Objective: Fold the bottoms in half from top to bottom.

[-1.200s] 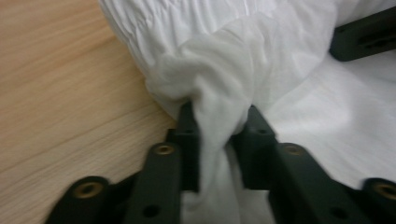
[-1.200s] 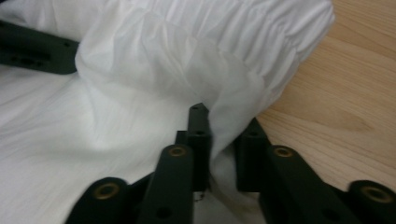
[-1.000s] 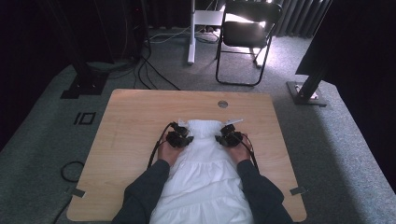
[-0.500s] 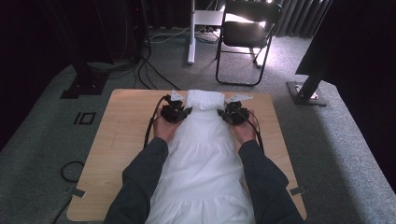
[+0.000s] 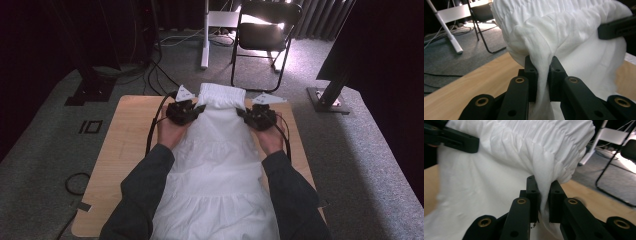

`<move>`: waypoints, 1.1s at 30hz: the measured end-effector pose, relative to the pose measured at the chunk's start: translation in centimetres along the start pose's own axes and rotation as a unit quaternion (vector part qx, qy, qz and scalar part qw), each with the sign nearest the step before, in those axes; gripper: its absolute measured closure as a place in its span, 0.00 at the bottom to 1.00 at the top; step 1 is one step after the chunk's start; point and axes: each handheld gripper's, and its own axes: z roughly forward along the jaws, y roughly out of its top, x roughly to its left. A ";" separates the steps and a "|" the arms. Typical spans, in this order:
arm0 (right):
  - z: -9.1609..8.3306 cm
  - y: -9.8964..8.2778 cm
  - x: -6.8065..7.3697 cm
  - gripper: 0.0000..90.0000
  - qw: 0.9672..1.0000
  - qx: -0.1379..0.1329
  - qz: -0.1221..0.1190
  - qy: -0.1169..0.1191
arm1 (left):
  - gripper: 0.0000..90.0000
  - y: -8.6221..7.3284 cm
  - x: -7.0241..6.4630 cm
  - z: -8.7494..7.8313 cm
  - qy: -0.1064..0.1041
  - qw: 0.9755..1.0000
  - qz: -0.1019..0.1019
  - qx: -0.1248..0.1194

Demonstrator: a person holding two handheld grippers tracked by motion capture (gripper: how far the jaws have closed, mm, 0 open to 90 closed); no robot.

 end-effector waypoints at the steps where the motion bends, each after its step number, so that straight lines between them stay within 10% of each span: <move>1: -0.4 -0.4 0.3 0.91 1.000 -0.001 0.002 0.005 | 0.90 -0.3 -0.3 -0.6 -0.008 1.000 -0.001 -0.003; 12: -6.2 -6.2 6.3 0.91 0.998 0.009 -0.023 0.058 | 0.88 -7.2 -6.5 -7.7 -0.067 0.997 0.030 -0.003; 18: -6.8 -11.8 9.0 0.90 0.994 0.059 -0.011 0.087 | 0.87 -13.5 -9.1 -8.0 -0.093 0.994 0.020 0.057; 22: -5.7 -16.0 10.6 0.90 0.987 0.121 -0.010 0.103 | 0.87 -18.1 -9.9 -6.2 -0.115 0.984 -0.014 0.132; 24: -4.6 -17.6 10.7 0.90 0.983 0.148 0.000 0.109 | 0.84 -19.4 -9.9 -4.8 -0.130 0.973 -0.027 0.187; 33: -2.3 -18.3 10.1 0.89 0.980 0.177 0.002 0.091 | 0.85 -19.4 -9.2 -2.4 -0.096 0.979 0.004 0.181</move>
